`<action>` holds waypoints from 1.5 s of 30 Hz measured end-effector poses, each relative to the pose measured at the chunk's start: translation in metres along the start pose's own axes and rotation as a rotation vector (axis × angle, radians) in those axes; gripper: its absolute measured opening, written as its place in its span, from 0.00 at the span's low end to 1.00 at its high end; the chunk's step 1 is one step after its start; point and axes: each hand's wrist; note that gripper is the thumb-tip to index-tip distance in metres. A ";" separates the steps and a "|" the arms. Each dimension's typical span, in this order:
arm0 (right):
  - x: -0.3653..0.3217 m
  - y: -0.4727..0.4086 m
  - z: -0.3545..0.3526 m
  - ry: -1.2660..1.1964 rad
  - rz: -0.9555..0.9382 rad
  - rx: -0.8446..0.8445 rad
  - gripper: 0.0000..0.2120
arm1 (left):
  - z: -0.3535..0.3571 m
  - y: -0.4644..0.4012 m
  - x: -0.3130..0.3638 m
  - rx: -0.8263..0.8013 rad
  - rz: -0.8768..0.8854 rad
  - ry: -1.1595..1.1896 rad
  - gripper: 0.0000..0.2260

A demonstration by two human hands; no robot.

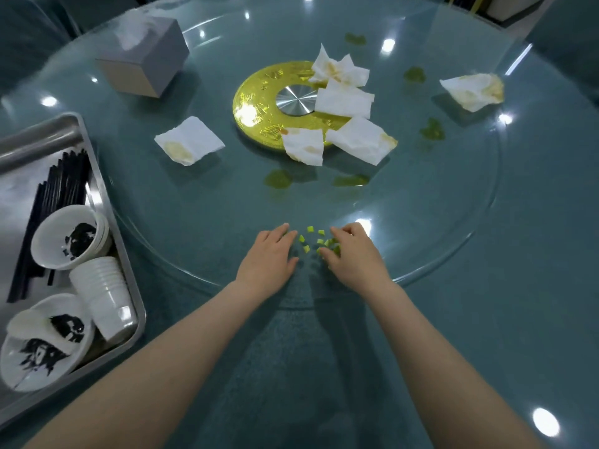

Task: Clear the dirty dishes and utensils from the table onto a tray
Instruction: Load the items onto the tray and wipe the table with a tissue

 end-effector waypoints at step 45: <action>0.010 0.007 -0.005 -0.035 0.051 0.095 0.05 | -0.014 -0.024 0.043 0.062 -0.167 0.354 0.05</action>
Point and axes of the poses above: each hand's wrist, its own y-axis away from the middle knuckle, its own z-axis out of the palm, x = y × z, and after that the axes turned 1 degree about -x, right-handed
